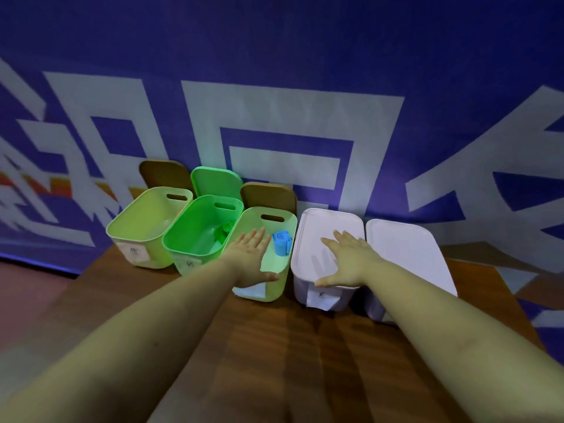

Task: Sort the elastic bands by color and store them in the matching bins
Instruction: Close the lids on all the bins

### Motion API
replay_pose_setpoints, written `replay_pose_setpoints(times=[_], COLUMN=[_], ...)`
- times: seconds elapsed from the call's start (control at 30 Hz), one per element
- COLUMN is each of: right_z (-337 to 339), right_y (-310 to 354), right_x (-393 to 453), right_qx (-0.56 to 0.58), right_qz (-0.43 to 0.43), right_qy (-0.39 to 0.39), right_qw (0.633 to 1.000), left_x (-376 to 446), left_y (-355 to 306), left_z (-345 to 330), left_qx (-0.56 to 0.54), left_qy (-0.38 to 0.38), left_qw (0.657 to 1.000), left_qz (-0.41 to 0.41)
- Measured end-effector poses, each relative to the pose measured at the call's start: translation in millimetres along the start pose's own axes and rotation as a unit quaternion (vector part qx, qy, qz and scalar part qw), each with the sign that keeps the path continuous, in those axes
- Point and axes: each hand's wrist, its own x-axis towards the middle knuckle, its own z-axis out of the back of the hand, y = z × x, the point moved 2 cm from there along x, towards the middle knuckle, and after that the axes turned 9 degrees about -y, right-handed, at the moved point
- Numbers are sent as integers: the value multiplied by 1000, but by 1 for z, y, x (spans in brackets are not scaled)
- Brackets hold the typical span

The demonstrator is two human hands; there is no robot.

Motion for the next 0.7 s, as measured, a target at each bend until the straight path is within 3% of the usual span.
replay_pose_setpoints(times=[0.33,0.7], right_z=[43,49], right_y=[20,114], right_x=[28,153], right_qx=[15,82], right_qz=[-59,-157], right_qy=[-93,-181], right_qw=[994,967], left_x=[35,115], left_y=[52,163], left_z=[41,37], left_qx=[28,-6], left_qy=[-67,-164], left_qw=[997,980], left_qz=[-8,-109])
